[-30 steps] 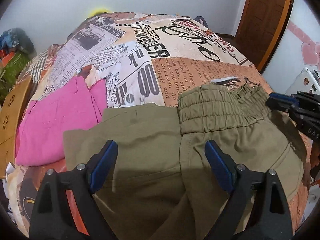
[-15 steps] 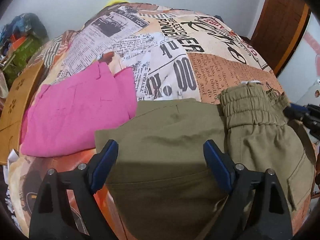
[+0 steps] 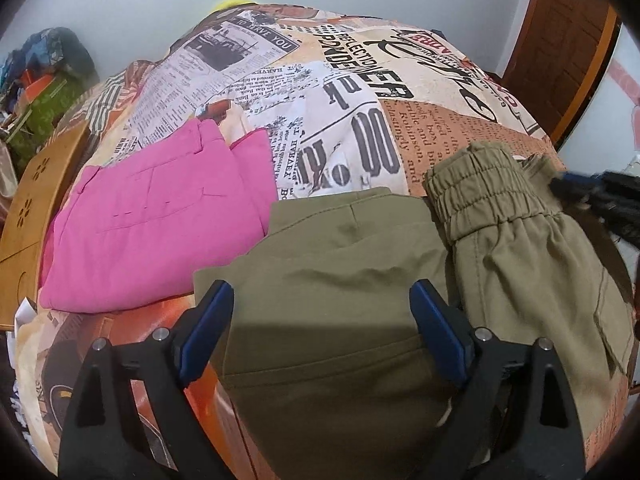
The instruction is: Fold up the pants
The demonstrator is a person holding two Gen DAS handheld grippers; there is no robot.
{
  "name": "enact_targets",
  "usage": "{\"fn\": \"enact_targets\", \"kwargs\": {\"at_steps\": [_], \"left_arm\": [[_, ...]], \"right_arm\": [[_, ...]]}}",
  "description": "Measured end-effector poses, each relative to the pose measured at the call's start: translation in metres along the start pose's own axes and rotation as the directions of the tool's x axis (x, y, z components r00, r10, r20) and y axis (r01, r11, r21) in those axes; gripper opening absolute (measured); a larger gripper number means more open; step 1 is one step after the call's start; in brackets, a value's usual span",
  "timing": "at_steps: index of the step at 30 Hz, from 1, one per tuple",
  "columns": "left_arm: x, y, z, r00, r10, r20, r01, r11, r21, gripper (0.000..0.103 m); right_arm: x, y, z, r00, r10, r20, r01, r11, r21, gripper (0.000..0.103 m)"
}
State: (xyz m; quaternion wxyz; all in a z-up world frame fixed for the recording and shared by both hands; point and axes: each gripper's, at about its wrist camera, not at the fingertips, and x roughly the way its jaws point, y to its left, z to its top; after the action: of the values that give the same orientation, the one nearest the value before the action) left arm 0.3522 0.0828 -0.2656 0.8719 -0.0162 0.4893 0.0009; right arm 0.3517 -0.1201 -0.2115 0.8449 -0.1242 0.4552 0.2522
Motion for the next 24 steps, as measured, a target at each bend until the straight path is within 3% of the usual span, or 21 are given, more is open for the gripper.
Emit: {"fn": "enact_targets", "kwargs": {"at_steps": [6, 8, 13, 16, 19, 22, 24], "left_arm": [[-0.017, 0.004, 0.006, 1.0, 0.001, 0.018, 0.0, 1.0, -0.022, 0.087], [-0.03, 0.007, 0.011, 0.999, -0.032, 0.042, 0.035, 0.998, -0.05, 0.087], [-0.061, -0.014, 0.016, 0.988, -0.127, 0.089, 0.13, 0.991, -0.029, 0.087], [-0.067, -0.038, 0.009, 0.984, -0.157, 0.085, 0.156, 0.987, 0.026, 0.087], [-0.057, -0.056, 0.0, 0.989, -0.141, 0.048, 0.138, 0.988, 0.072, 0.087], [-0.038, -0.065, -0.011, 0.999, -0.045, 0.014, 0.042, 0.991, 0.126, 0.088], [-0.034, -0.064, -0.018, 0.999, -0.019, 0.027, 0.014, 0.986, 0.164, 0.089]], "right_arm": [[-0.019, 0.002, 0.002, 0.999, -0.041, 0.015, 0.041, 0.999, -0.023, 0.02], [-0.035, 0.002, 0.0, 0.999, -0.038, 0.037, 0.039, 0.999, -0.019, 0.02], [-0.062, 0.012, -0.014, 0.997, 0.032, 0.066, -0.03, 0.999, -0.028, 0.033], [-0.063, 0.023, -0.027, 0.997, 0.067, 0.045, -0.065, 0.997, -0.044, 0.033], [-0.054, 0.032, -0.042, 0.998, 0.064, 0.007, -0.064, 0.995, -0.07, 0.033], [-0.044, 0.034, -0.054, 0.999, 0.042, -0.019, -0.043, 0.995, -0.085, 0.034], [-0.047, 0.03, -0.058, 0.999, 0.031, -0.015, -0.032, 0.996, -0.079, 0.038]]}}
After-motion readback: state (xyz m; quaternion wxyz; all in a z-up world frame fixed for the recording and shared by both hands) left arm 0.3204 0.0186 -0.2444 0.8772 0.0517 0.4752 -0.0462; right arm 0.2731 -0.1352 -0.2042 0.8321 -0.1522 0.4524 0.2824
